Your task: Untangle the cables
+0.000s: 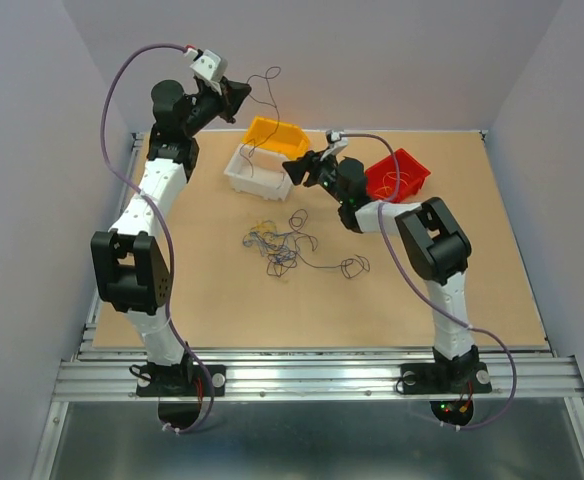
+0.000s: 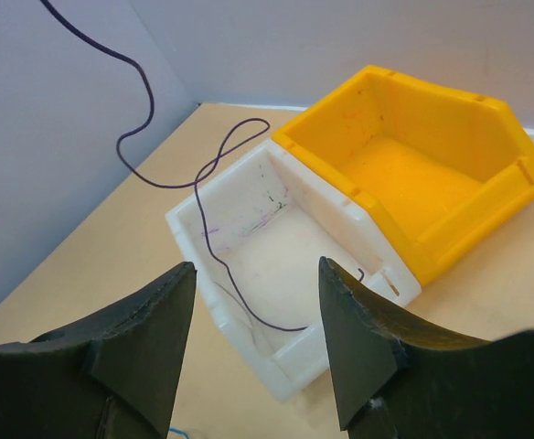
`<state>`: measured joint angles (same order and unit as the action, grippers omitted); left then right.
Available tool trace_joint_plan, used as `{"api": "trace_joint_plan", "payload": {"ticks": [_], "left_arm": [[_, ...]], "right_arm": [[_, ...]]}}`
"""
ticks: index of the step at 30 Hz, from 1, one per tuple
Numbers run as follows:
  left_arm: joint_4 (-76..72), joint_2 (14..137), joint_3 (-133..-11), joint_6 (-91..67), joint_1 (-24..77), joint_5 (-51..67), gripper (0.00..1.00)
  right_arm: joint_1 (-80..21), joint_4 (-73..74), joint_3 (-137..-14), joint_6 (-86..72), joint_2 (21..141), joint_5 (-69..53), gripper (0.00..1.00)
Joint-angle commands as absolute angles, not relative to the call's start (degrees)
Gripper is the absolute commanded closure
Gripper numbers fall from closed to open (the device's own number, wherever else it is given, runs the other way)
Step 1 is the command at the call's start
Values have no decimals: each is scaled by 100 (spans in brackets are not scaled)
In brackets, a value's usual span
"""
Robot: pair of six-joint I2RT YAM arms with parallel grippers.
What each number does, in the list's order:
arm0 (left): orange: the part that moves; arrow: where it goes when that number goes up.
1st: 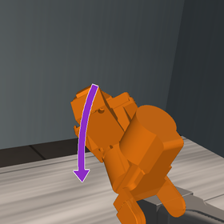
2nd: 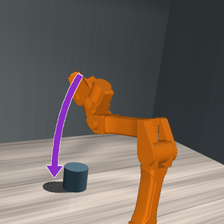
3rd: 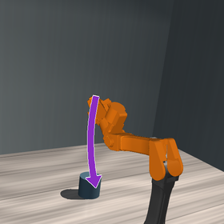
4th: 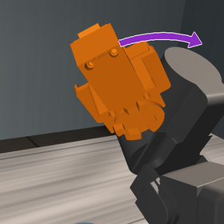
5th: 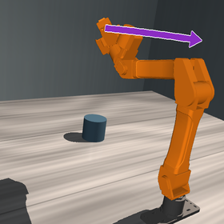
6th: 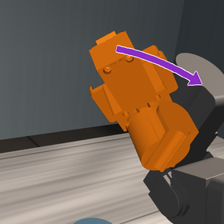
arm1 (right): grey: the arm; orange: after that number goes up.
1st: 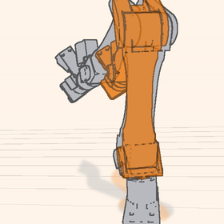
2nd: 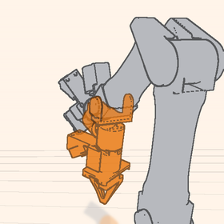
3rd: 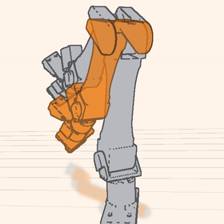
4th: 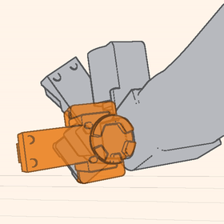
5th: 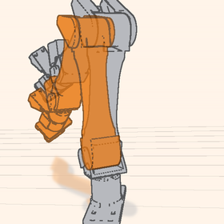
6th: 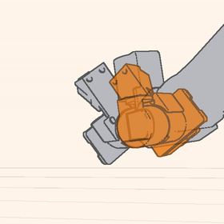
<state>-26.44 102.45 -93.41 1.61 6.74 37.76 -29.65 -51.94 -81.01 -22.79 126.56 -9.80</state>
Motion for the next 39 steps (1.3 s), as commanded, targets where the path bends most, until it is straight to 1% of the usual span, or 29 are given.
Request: {"api": "trace_joint_plan", "payload": {"ticks": [1,4,12,16,20,26,33,39], "left_arm": [[-3059,9712,-9194,158,817,3929,100],[-3111,9677,-9062,88,835,3981,100],[-3120,10116,-8869,35,835,3946,100],[-3120,10309,-8745,307,809,3797,100],[-3085,10450,-8500,579,782,3727,100],[-3059,10547,-8060,615,782,3753,100],[-2804,10766,-7866,905,765,3235,100],[-1838,10924,-8077,1555,773,2611,100]], "right_arm": [[-2883,-6028,-7516,-2373,12051,-923,39],[-2848,-6231,-7050,-2356,11769,-897,39],[-2795,-6820,-6048,-2504,11136,-800,39],[-2768,-7241,-5521,-2601,10776,-826,39],[-2734,-7348,-5116,-2584,10381,-826,39],[-2716,-7383,-4826,-2593,10099,-616,40],[-2698,-7506,-4676,-2654,9993,-598,40],[-2681,-7638,-4518,-2716,9888,-650,40]]}}
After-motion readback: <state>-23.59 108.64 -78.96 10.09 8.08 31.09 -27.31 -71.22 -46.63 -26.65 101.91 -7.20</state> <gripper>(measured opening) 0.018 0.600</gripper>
